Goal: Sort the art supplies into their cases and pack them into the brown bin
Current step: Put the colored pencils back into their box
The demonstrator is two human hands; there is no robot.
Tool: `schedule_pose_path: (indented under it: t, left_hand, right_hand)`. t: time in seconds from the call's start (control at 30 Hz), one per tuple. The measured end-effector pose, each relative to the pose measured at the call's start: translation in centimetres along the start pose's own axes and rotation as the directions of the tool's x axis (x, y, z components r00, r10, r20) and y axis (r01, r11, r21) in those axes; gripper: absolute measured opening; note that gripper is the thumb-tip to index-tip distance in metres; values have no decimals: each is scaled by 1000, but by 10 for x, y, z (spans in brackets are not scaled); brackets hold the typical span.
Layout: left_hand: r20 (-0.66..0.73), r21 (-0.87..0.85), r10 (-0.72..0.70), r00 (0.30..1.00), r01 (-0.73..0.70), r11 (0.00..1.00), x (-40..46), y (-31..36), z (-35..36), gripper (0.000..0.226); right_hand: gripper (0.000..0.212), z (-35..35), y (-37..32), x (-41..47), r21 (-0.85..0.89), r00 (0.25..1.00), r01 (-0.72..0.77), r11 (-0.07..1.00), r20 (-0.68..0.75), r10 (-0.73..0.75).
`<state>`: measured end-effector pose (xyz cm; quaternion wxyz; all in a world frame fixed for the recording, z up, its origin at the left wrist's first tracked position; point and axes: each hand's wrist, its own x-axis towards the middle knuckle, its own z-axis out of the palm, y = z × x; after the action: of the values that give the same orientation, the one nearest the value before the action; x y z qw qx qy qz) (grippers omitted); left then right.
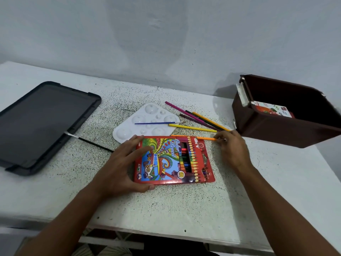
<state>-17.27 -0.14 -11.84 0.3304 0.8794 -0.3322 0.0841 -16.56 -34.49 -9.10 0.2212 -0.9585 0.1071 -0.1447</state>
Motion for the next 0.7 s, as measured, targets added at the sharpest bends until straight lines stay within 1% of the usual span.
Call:
schedule_pose_path:
  t: [0.07,0.23,0.37,0.53,0.7]
  left_hand:
    - [3,0,0,1000,0,1000,0,-1,0,94]
    - [3,-24,5,1000,-5,1000,1,-1,0,94]
    - [7,-18,3,1000,-3,1000,1,-1,0,94]
    - [13,6,3,1000,-3,1000,0,0,0,94]
    - [29,14,-9,1000,8,1000,0,-1,0,96]
  right_hand:
    - [15,-11,14,-6,-15,999,-39,999,-20,39]
    - [16,-47,47,-24,-116,996,-77,990,-58,70]
    - [15,-59,60,-33,-133,997,-45,990,-65,37]
    - [24,-44,44,-32,-57,998,55,997,-15,-55]
    - [17,-19,3,-22,76,987,131,988,86,-138]
